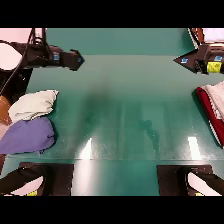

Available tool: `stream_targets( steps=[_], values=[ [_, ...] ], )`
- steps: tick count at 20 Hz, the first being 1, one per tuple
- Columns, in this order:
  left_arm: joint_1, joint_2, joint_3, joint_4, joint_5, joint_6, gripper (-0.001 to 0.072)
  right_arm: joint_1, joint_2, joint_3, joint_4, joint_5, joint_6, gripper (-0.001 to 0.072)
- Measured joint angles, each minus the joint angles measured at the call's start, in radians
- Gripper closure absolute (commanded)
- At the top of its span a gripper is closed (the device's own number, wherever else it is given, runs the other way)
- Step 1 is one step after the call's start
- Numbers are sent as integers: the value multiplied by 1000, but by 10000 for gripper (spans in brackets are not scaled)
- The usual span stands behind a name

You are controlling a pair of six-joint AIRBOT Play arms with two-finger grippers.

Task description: Fold the shirts.

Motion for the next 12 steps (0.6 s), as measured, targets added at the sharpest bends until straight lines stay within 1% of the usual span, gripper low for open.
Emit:
stream_targets(
  steps=[3,5,8,11,12],
  values=[
    [127,0,-60,160,-77,-31,86,0,0,0,0,0,0,693],
    [222,0,-135,211,-97,-45,86,0,0,0,0,0,0,693],
    [354,0,-296,253,-72,-63,86,0,0,0,0,-1,0,693],
    [435,0,-444,270,-2,-71,88,0,0,0,0,-3,0,693],
    [449,0,-473,272,14,-72,241,0,0,0,0,-5,0,693]
  ],
)
